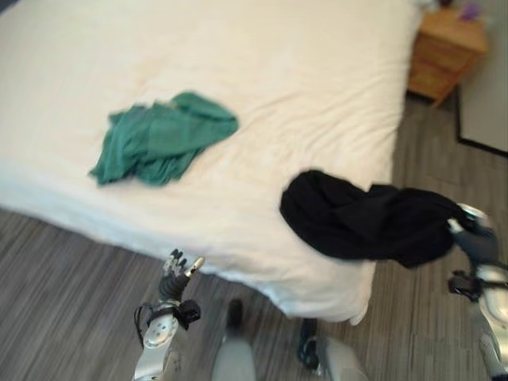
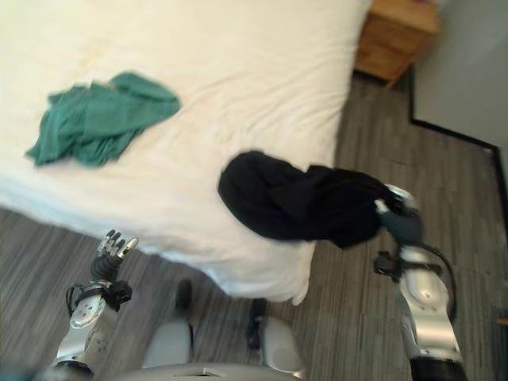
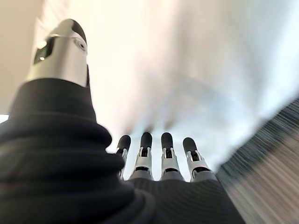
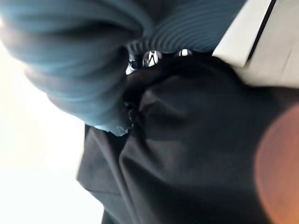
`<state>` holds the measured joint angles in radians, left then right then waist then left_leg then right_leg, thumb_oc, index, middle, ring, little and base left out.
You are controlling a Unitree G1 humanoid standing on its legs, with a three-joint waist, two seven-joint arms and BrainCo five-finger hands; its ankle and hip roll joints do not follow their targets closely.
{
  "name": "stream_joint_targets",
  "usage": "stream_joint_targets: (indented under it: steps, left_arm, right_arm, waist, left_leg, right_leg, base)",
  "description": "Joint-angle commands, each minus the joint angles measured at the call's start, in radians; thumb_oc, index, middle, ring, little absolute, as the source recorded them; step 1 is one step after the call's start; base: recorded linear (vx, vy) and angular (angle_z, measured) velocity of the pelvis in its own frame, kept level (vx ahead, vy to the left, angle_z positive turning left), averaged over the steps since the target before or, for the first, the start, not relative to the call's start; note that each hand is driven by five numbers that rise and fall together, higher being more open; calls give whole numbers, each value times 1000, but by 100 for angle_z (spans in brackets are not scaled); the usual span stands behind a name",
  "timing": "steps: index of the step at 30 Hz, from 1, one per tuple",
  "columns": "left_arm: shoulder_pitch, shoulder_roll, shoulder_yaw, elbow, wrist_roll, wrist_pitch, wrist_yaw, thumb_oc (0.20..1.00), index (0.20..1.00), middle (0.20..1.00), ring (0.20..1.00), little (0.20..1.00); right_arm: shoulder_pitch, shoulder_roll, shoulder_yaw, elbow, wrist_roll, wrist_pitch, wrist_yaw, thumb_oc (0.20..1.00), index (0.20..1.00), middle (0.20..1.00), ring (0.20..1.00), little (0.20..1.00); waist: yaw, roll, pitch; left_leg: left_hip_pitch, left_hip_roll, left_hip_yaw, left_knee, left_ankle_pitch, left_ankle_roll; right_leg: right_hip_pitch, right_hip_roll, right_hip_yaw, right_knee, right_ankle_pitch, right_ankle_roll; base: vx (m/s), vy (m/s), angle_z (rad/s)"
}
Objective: Pick up bed clothes into laundry basket.
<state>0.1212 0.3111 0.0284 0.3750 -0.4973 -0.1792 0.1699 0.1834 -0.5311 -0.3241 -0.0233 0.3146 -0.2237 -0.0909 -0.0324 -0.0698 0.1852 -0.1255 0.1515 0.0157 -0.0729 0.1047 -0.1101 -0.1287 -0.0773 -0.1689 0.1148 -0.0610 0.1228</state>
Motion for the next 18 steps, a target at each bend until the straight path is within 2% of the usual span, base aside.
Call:
stream_joint_targets:
  steps: [1, 2, 5, 7, 9, 11, 12, 18]
  left_arm:
    - [-31, 31, 26, -65, 59, -61, -16, 1000, 1000, 1000, 1000, 1000]
    - [-31, 31, 25, -64, 60, -61, -16, 1000, 1000, 1000, 1000, 1000]
    - [-36, 17, 21, -55, 65, -51, -8, 1000, 1000, 1000, 1000, 1000]
    - [-33, 7, 17, -45, 63, -47, -9, 1000, 1000, 1000, 1000, 1000]
    - [-29, 5, 15, -45, 65, -42, -13, 1000, 1000, 1000, 1000, 1000]
    - [-27, -1, 6, -39, 67, -37, -12, 1000, 1000, 1000, 1000, 1000]
    - [-34, -11, -6, -33, 71, -29, -11, 1000, 1000, 1000, 1000, 1000]
    - [-47, -6, 17, -31, 86, -41, -1, 1000, 1000, 1000, 1000, 1000]
  right_arm:
    - [-102, -20, -160, 7, 41, -121, -120, 200, 200, 200, 200, 200]
    - [-100, -19, -161, 5, 41, -120, -121, 200, 200, 200, 200, 200]
    - [-96, -7, -251, -5, 81, -142, -176, 200, 200, 200, 200, 200]
    - [-102, 6, -276, -28, 140, -164, -178, 200, 200, 200, 200, 200]
    - [-98, 25, -290, -34, 178, -176, -172, 200, 200, 200, 200, 200]
    - [-109, 57, -270, -54, 256, -198, -156, 200, 200, 200, 200, 200]
    - [-88, 131, -237, -110, 327, -198, -109, 200, 200, 200, 200, 200]
    - [-67, 166, -182, -143, 313, -176, -91, 200, 200, 200, 200, 200]
  waist:
    - [-33, -23, -73]
    - [-31, -22, -72]
    - [-70, -9, -106]
    - [-89, -2, -119]
    - [-89, 1, -125]
    - [-94, 7, -130]
    - [-104, 15, -126]
    - [-112, 21, -119]
  left_leg:
    - [135, -50, 58, -14, -85, 46]
    - [136, -50, 59, -14, -86, 46]
    - [162, -52, 82, -14, -100, 50]
    - [173, -54, 95, -14, -106, 52]
    - [177, -55, 99, -14, -108, 54]
    - [184, -57, 103, -14, -110, 55]
    - [189, -57, 107, -14, -97, 54]
    - [212, -32, 110, 16, -99, 36]
  right_leg:
    - [90, 14, 38, -144, 74, -11]
    - [91, 14, 38, -145, 74, -11]
    - [104, 11, 61, -145, 76, -7]
    - [106, 10, 76, -143, 77, -4]
    - [110, 9, 80, -142, 75, -5]
    - [114, 7, 85, -139, 73, -5]
    - [115, 3, 84, -128, 77, -9]
    - [134, 22, 94, -114, 49, -23]
  base:
    - [73, 49, -10]
    - [51, 43, -10]
    - [37, 38, -11]
    - [19, 30, -15]
    - [18, 14, -20]
    - [-22, 21, -13]
    - [-32, 16, -7]
    - [-27, -53, 0]
